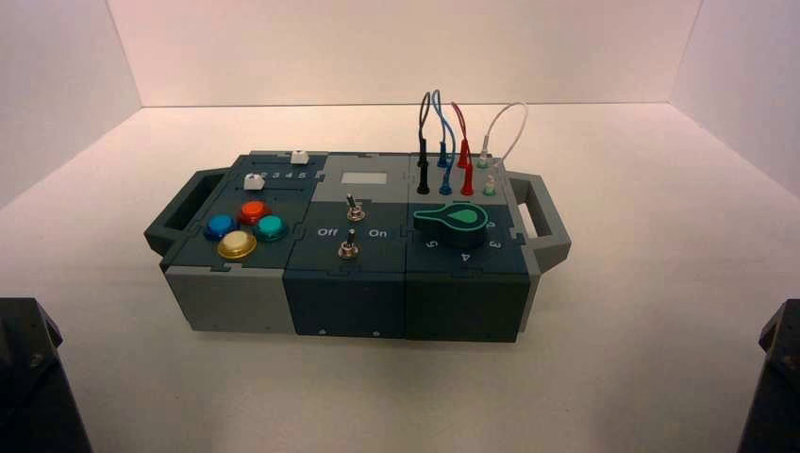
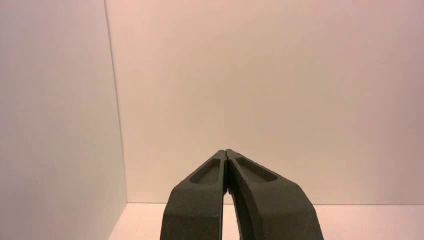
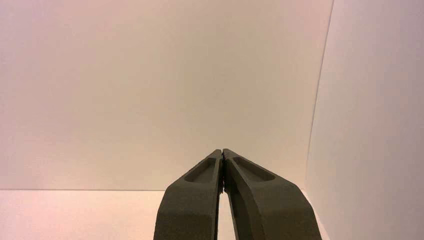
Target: Move the top slider to position 3.
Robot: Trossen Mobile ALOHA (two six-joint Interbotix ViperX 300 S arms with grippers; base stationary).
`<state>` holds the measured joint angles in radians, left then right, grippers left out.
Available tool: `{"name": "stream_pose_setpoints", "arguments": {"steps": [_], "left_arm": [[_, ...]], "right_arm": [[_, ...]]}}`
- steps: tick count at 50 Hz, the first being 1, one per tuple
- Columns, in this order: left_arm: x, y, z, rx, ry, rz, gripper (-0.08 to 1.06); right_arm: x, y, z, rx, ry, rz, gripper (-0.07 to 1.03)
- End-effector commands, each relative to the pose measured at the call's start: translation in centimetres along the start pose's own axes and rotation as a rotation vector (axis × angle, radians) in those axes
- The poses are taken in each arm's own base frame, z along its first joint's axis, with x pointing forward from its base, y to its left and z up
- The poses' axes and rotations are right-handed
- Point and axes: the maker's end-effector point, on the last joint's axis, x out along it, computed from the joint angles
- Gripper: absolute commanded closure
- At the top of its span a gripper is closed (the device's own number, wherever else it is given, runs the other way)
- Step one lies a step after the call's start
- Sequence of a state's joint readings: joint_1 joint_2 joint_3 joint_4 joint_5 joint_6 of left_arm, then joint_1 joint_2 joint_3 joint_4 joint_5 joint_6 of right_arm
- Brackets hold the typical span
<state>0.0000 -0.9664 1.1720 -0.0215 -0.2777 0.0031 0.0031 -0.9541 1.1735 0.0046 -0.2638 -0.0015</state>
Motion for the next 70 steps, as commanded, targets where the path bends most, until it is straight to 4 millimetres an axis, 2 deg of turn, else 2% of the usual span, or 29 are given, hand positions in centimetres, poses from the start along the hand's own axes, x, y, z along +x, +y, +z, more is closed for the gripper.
{"name": "stream_pose_setpoints", "arguments": {"steps": [1,30,50,61,70], "left_arm": [[0.2,0.1,1.0,0.000,-0.023,0.005,1.00],[0.1,0.1,1.1,-0.001,-0.022,0.005,1.00],[1.7,-0.2,-0.9,0.005,0.215,-0.005,1.00],[2.1,-2.1,-2.4,0.019,0.372,-0.075,1.00],[1.8,-4.0,-3.6,0.049,0.512,-0.147,1.00]], "right_arm": [[0.3,0.0,1.0,0.001,-0.020,-0.002,0.98],[0.3,0.0,0.6,0.000,0.005,-0.002,0.99],[1.4,0.5,-0.8,-0.001,0.178,0.019,0.99],[1.8,2.3,-2.3,-0.007,0.310,0.082,0.99],[1.6,4.6,-3.6,-0.025,0.417,0.163,0.99]]}}
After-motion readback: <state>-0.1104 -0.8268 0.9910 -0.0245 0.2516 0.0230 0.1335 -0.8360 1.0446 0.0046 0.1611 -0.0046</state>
